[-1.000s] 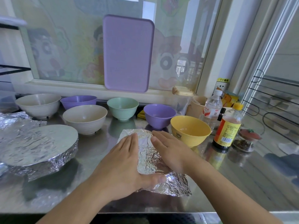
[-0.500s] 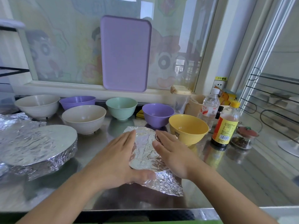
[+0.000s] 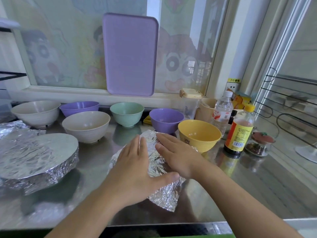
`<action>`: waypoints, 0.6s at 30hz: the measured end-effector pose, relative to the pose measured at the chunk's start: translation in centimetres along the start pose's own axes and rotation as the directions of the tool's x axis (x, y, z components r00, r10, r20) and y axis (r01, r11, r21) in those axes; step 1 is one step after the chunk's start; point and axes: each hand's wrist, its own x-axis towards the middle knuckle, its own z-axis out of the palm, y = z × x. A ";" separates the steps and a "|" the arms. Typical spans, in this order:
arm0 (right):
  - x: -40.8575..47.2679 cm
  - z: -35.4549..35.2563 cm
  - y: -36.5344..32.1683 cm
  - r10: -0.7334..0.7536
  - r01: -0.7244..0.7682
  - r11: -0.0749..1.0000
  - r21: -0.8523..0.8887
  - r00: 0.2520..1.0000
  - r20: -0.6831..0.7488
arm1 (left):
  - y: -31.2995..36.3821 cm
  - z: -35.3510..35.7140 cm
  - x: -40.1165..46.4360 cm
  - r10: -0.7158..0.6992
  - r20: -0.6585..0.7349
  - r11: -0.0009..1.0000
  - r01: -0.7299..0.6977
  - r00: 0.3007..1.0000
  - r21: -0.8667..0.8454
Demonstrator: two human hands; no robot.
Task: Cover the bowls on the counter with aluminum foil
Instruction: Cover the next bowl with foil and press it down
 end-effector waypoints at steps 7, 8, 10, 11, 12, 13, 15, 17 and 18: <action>-1.7 -1.2 -1.3 0.134 -0.132 0.991 -0.030 0.988 0.071 | -2.7 -2.7 0.7 0.000 0.203 1.000 -0.003 0.979 0.014; -1.5 -1.2 -1.1 0.154 -0.153 0.987 -0.050 0.988 0.020 | -3.3 -3.2 0.7 -0.001 0.231 1.000 0.008 0.973 -0.029; -0.8 -1.2 -1.1 0.154 -0.160 0.983 -0.088 0.985 -0.072 | -3.4 -3.5 0.5 0.006 0.233 0.996 0.015 0.972 -0.089; -0.5 -1.1 -1.1 0.131 -0.137 0.987 -0.082 0.989 -0.075 | -2.9 -3.3 0.3 0.010 0.207 0.996 0.009 0.978 -0.093; -0.4 -1.0 -1.5 0.085 -0.089 0.993 -0.080 0.995 -0.056 | -2.3 -2.8 0.2 0.010 0.170 0.996 0.004 0.985 -0.084; -0.2 -0.8 -1.7 0.060 -0.061 0.997 -0.036 0.998 -0.020 | -1.5 -2.2 0.1 0.006 0.130 0.998 0.003 0.992 -0.068; 0.5 0.8 -0.5 0.034 -0.041 0.996 0.082 0.996 0.084 | -0.5 -1.1 -0.2 -0.013 0.071 1.000 0.015 0.997 -0.023; 0.5 0.4 -0.7 0.135 -0.175 0.951 0.254 0.977 0.167 | -0.2 -0.6 -0.2 -0.032 0.056 0.999 0.032 0.998 -0.002; 0.0 0.3 -0.7 0.124 -0.139 0.969 0.204 0.989 0.085 | -0.4 -0.8 -0.3 -0.034 0.063 0.999 0.035 0.997 0.000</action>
